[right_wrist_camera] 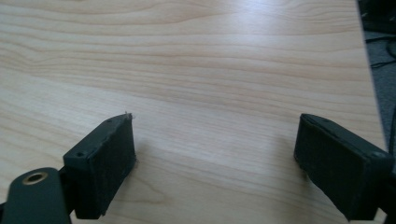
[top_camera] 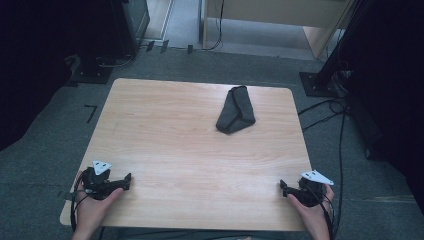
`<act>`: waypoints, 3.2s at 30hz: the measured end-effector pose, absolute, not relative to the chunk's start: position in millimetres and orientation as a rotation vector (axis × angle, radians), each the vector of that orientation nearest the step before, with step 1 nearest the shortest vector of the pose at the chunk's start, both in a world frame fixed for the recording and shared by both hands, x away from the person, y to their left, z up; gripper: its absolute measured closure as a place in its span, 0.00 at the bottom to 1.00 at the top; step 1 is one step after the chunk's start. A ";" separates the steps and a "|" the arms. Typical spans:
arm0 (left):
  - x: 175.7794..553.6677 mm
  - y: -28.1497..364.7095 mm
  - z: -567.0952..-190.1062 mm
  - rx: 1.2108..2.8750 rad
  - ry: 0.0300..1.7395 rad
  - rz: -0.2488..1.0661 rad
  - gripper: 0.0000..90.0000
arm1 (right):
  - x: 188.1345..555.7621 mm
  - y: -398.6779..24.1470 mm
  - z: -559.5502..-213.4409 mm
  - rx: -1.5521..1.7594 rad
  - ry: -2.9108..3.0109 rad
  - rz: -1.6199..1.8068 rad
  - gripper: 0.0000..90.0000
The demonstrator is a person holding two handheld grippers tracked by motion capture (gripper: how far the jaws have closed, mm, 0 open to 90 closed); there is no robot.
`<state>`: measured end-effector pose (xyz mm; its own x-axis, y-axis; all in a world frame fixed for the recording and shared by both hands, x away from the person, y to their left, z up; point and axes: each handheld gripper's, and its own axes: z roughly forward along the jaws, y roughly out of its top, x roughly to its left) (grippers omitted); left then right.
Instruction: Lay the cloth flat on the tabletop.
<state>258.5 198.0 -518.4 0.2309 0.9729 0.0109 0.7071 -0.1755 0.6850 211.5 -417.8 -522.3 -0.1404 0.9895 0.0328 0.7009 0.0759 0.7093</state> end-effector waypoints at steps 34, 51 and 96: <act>260.0 197.6 -518.7 1.959 1.524 0.618 0.01 | 390.5 -303.7 -471.5 1.548 1.821 0.954 0.56; 259.8 197.3 -518.7 1.963 1.516 0.616 0.01 | 447.1 -309.6 -489.4 1.658 1.795 0.829 0.49; 277.8 165.1 -490.1 1.883 1.560 0.599 0.07 | 383.6 -304.8 -487.7 1.564 1.854 0.971 0.56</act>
